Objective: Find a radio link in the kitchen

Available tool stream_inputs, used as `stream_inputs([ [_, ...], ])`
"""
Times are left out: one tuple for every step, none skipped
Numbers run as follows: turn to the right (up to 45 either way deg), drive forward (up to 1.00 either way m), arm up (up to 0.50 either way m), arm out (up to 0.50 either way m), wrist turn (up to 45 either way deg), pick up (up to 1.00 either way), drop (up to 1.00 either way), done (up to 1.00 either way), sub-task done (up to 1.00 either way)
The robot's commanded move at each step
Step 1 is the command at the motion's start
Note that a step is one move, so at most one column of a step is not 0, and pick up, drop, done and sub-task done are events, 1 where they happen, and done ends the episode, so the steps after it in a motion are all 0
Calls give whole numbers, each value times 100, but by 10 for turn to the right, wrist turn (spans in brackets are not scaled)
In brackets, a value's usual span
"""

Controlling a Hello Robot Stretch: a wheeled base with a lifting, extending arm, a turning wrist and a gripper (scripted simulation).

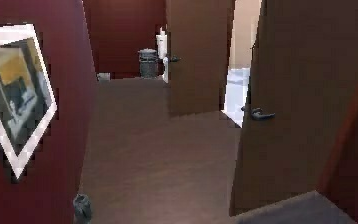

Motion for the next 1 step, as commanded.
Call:
stream_inputs([
  [0, 100, 0, 0, 0, 0, 0, 0, 0],
])
